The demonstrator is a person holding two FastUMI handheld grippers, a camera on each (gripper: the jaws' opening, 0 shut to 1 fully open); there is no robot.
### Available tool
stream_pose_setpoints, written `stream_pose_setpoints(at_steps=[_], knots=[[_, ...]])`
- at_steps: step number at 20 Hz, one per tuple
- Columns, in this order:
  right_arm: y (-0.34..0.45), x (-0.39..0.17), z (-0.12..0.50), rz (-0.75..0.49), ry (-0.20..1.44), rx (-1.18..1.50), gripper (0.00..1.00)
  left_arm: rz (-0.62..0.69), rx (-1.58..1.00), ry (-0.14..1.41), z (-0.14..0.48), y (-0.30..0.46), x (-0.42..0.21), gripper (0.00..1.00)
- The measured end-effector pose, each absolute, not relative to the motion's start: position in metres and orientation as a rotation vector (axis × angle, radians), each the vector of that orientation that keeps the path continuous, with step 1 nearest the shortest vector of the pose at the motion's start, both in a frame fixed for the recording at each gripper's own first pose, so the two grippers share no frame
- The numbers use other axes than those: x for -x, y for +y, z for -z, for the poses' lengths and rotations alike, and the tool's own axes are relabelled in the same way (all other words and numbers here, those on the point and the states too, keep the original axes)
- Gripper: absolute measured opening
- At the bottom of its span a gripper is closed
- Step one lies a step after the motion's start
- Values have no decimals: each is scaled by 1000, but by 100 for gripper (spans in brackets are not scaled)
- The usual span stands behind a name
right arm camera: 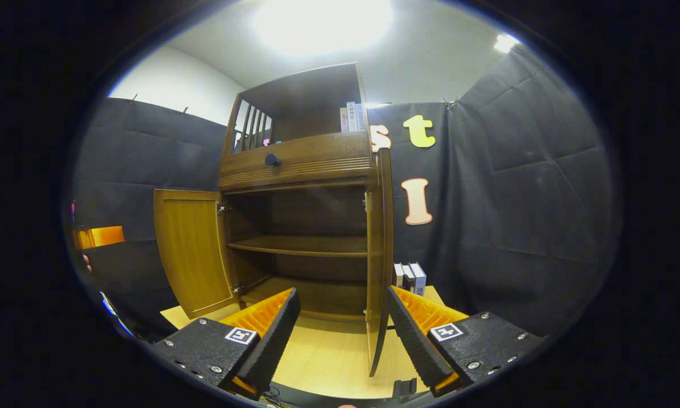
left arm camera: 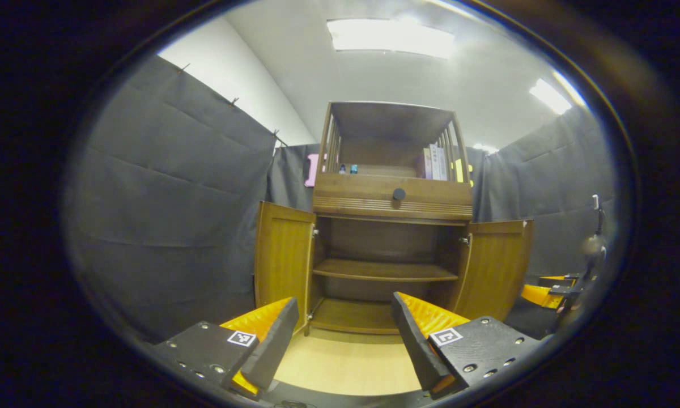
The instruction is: Open the right door of the double-door shoe cabinet with the right hand, and open the left door with the left hand.
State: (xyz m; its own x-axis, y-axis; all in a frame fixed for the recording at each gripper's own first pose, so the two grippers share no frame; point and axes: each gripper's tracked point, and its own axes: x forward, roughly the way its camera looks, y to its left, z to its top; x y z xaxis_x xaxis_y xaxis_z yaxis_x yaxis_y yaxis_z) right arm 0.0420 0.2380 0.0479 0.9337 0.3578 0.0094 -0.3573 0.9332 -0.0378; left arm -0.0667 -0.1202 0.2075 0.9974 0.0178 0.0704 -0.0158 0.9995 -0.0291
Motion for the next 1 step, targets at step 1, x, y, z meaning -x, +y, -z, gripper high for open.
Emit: stream_pose_setpoints(at_steps=[1], knots=[[239, -41, -46, -370, -14, 36, 95, -15, 35, -64, -206, -122, 71, 99]])
